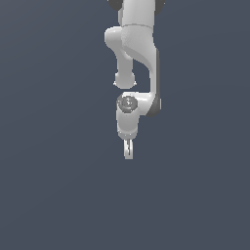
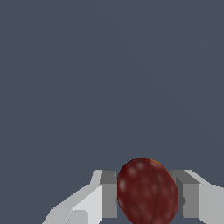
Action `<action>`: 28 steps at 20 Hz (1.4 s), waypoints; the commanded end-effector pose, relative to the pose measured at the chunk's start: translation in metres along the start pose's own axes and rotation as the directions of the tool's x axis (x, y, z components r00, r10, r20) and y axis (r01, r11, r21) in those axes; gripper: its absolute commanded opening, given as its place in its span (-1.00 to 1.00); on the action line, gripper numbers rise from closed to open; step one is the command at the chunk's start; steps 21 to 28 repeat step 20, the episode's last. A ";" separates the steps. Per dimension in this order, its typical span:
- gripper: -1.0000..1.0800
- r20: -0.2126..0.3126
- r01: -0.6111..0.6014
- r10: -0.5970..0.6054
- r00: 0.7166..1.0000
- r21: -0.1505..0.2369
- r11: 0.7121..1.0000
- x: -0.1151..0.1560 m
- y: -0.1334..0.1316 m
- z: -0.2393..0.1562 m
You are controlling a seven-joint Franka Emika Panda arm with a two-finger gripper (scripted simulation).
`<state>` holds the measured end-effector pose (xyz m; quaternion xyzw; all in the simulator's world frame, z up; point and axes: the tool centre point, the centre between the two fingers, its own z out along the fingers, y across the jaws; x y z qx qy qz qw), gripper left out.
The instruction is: Pick up the object and move it to a goal position.
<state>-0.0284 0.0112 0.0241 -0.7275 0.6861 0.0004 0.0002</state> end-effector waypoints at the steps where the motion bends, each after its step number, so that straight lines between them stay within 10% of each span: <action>1: -1.00 0.000 -0.002 0.002 1.000 0.001 1.000 0.019 0.000 -0.005; 12: -1.00 -0.001 -0.002 0.002 1.000 0.000 1.000 0.106 -0.004 -0.031; 28: -1.00 -0.001 -0.002 0.002 1.000 0.000 1.000 0.110 -0.006 -0.032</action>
